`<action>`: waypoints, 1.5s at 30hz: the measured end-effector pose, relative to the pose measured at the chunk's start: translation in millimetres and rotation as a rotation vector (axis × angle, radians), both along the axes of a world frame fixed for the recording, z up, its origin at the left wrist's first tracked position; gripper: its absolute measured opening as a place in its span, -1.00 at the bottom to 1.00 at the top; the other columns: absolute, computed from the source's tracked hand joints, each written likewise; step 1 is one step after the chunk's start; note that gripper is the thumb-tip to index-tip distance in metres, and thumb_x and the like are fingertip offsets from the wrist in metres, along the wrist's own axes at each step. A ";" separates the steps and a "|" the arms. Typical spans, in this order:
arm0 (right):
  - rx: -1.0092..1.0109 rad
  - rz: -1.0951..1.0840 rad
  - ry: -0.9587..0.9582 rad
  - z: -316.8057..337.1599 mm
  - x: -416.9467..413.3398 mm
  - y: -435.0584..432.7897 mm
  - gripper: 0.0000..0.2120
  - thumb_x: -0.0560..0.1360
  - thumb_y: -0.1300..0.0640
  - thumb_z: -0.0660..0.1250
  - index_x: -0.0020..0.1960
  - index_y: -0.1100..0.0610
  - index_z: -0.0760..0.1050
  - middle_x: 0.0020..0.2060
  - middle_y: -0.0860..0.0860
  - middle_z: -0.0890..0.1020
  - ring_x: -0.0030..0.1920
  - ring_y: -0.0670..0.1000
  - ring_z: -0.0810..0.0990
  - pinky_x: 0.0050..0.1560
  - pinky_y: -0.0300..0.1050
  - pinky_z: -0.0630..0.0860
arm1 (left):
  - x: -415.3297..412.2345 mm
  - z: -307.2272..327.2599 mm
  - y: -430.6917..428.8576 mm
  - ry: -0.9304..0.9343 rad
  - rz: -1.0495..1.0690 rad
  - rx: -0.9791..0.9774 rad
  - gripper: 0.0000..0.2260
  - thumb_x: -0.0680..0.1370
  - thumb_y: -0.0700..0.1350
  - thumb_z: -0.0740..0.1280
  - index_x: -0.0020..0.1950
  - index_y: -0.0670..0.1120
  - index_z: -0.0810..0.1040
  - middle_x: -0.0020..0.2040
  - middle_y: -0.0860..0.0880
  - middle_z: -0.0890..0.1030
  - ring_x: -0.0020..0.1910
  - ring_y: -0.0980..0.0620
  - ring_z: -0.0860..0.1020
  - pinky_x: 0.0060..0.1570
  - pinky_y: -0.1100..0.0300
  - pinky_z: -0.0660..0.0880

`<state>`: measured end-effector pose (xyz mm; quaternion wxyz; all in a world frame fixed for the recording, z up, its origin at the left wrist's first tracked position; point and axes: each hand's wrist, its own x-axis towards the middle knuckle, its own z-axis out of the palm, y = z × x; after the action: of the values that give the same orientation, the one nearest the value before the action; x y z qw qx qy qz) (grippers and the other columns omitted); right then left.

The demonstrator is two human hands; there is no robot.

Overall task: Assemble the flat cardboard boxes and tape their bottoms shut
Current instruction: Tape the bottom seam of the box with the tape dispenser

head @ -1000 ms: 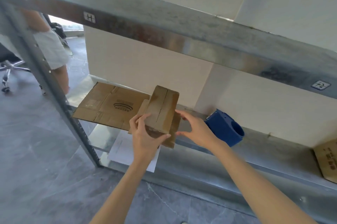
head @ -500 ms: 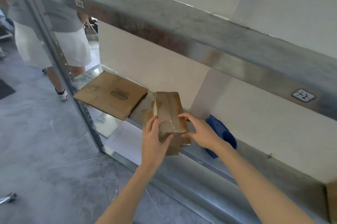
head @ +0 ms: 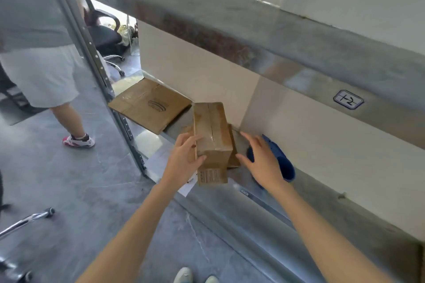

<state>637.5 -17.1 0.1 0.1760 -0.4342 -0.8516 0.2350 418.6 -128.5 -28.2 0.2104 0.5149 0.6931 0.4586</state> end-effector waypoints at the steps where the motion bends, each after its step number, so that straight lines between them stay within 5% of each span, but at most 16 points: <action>1: 0.030 -0.066 -0.013 -2.3 8.7 1.6 -0.47 0.60 -0.02 0.31 0.53 -0.08 0.25 0.38 0.04 0.39 0.38 0.08 0.36 0.20 0.01 0.47 | -2.2 0.0 -0.3 0.004 -0.012 -0.003 -0.52 0.48 -0.13 0.50 0.35 0.12 0.46 0.23 0.14 0.39 0.16 0.15 0.51 0.19 0.05 0.54; 5: -0.003 -0.216 -0.150 -13.8 39.0 10.3 -0.51 0.62 0.02 0.28 0.53 0.01 0.29 0.28 0.14 0.39 0.26 0.15 0.40 0.16 0.03 0.47 | -3.7 -0.6 -3.6 0.004 -0.038 -0.007 -0.38 0.47 -0.09 0.51 0.47 0.10 0.33 0.30 0.17 0.44 0.20 0.23 0.53 0.16 0.24 0.49; 11: -0.064 -0.239 -0.154 -27.3 47.1 8.5 -0.42 0.61 0.05 0.31 0.56 -0.03 0.19 0.18 0.11 0.30 0.06 0.10 0.45 0.10 0.03 0.52 | -1.6 0.1 -15.6 0.131 -0.024 -0.041 -0.37 0.48 -0.01 0.49 0.48 0.09 0.28 0.33 0.19 0.40 0.20 0.29 0.44 0.11 0.27 0.43; 16: -0.033 -0.257 -0.164 -29.2 44.7 6.0 -0.41 0.61 0.03 0.30 0.57 -0.04 0.17 0.15 0.11 0.26 -0.19 0.04 0.48 -0.07 -0.05 0.55 | -6.1 8.5 -18.5 0.246 -0.011 -0.045 -0.42 0.49 0.02 0.47 0.45 0.08 0.33 0.36 0.13 0.41 0.19 0.14 0.48 0.11 0.13 0.50; 20: -0.128 -0.290 -0.190 -31.9 41.9 4.4 -0.36 0.62 -0.07 0.26 0.59 -0.17 0.03 0.27 0.18 0.27 -0.17 0.11 0.56 -0.08 0.01 0.58 | -8.2 11.1 -18.9 0.249 -0.011 -0.041 -0.43 0.49 -0.02 0.49 0.45 0.04 0.37 0.36 0.09 0.44 0.23 0.10 0.48 0.17 0.14 0.48; 26: -0.234 -0.239 -0.227 -38.6 40.7 13.9 -0.24 0.62 -0.04 0.26 0.58 -0.26 -0.21 0.15 0.24 0.52 -0.26 0.08 0.58 -0.33 -0.08 0.48 | -10.8 13.6 -19.7 0.265 -0.033 -0.043 -0.43 0.49 -0.02 0.49 0.45 0.03 0.38 0.36 0.08 0.44 0.27 0.10 0.45 0.18 0.18 0.46; 31: -0.380 -0.289 -0.169 -33.1 44.6 35.0 -0.17 0.56 0.11 0.33 0.57 -0.29 -0.14 0.21 0.22 0.57 -0.01 0.25 0.62 -0.09 0.10 0.57 | -13.6 12.7 -20.7 0.257 -0.035 -0.056 -0.44 0.48 -0.02 0.49 0.44 0.06 0.38 0.36 0.12 0.44 0.27 0.13 0.44 0.16 0.22 0.44; 37: -0.551 -0.280 -0.071 -30.0 46.0 56.5 -0.12 0.54 0.22 0.37 0.59 -0.21 -0.12 0.55 0.03 0.21 0.42 0.21 0.34 0.28 0.06 0.39 | -14.9 13.0 -19.9 0.236 -0.045 -0.079 -0.45 0.50 -0.03 0.48 0.45 0.06 0.37 0.35 0.11 0.45 0.27 0.12 0.44 0.18 0.21 0.42; 45: -0.177 -0.327 -0.038 -4.6 48.1 30.2 -0.32 0.56 -0.12 0.34 0.54 -0.27 0.05 0.39 -0.01 0.48 0.14 0.20 0.58 -0.02 -0.03 0.50 | -21.4 16.1 -17.7 0.201 -0.071 -0.079 -0.50 0.49 -0.03 0.48 0.40 0.08 0.41 0.30 0.17 0.46 0.23 0.19 0.43 0.17 0.22 0.40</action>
<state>685.6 13.1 -4.5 0.1569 -0.5848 -0.7489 0.2692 397.2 -146.2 -12.1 0.1761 0.5740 0.7093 0.3694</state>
